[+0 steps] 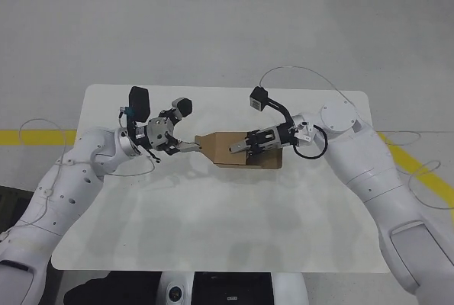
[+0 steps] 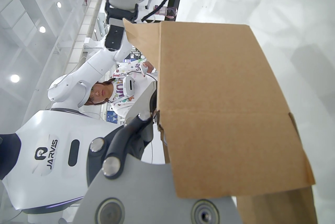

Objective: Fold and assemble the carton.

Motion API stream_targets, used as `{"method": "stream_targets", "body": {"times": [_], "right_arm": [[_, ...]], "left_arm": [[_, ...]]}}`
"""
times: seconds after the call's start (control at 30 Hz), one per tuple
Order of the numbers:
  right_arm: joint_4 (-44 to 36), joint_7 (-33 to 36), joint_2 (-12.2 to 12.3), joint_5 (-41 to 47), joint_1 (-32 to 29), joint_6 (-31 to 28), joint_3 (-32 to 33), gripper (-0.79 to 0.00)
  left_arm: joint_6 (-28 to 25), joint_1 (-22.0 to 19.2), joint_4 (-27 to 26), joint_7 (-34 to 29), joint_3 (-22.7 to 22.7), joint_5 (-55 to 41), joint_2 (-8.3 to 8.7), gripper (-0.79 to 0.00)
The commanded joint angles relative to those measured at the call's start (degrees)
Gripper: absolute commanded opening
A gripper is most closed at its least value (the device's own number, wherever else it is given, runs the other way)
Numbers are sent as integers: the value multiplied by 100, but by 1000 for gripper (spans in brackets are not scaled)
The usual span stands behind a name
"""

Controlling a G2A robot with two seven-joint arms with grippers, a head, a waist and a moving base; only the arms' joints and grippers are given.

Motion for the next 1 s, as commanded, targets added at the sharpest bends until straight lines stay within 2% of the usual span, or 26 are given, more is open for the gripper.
{"method": "stream_targets", "body": {"times": [0.0, 0.57, 0.97], "right_arm": [[-11, 30, 2, 44, -4, -27, 37, -785], [-237, 208, -11, 385, -53, -117, 246, -785], [-408, 266, -45, 572, -79, -117, 307, -785]], "left_arm": [[0, -44, 67, -111, 22, -120, -19, 0], [0, 122, 306, -254, -102, -307, -18, 0], [0, 123, 410, -241, 18, -366, -139, 0]]}}
